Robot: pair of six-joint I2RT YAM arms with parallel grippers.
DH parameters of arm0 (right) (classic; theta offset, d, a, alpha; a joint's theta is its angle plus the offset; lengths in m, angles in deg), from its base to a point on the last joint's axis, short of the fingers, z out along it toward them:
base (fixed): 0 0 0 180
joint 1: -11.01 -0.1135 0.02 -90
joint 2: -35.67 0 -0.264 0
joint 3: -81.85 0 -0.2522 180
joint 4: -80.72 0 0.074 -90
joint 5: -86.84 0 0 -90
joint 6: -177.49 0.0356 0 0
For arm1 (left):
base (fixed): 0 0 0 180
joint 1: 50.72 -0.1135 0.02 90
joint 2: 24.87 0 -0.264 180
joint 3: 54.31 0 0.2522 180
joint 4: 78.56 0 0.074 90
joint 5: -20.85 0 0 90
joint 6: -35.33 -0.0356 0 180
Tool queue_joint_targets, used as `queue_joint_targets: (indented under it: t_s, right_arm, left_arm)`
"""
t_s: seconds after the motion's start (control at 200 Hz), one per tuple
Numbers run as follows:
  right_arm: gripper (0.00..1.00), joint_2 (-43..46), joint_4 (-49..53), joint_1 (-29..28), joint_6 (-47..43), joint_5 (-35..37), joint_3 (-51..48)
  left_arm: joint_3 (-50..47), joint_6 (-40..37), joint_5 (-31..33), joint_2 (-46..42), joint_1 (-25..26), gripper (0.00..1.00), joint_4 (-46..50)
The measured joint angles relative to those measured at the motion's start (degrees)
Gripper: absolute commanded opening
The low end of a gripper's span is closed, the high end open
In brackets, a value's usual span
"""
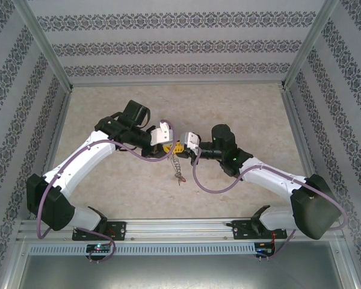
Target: Put the keys on the keyring
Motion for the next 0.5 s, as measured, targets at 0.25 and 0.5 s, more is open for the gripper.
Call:
queue_joint_targets:
  t_s: [0.25, 0.5]
  right_arm:
    - [0.00, 0.2, -11.1, 0.0, 8.2, 3.6, -3.1]
    - [0.00, 0.1, -22.3, 0.0, 15.1, 7.6, -4.7]
  left_arm:
    - [-4.6, 4.2, -1.4, -4.9, -0.8, 0.35, -8.2]
    - [-4.6, 8.9, -2.9, -6.0, -3.0, 0.30, -13.3]
